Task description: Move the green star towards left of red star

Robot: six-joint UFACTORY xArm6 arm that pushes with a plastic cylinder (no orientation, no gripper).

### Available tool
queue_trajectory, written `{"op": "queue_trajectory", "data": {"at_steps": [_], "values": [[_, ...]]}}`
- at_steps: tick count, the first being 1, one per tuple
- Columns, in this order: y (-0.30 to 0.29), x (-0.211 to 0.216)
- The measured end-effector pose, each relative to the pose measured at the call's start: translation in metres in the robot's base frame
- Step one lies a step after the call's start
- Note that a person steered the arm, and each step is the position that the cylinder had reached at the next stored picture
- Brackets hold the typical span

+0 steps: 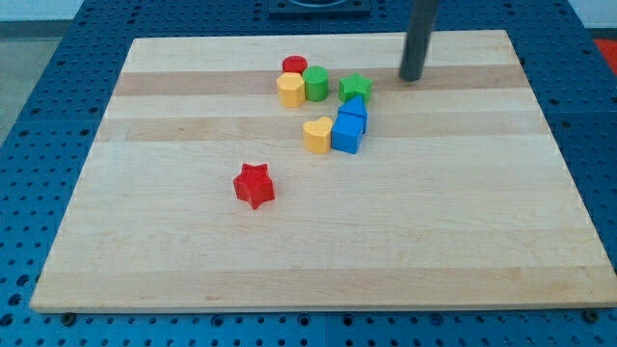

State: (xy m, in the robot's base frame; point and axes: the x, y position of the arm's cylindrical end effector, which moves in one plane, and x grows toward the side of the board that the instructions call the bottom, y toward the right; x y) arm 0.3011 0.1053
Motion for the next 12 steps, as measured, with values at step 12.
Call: {"op": "queue_trajectory", "data": {"at_steps": [12], "values": [[-0.207, 0.122]]}}
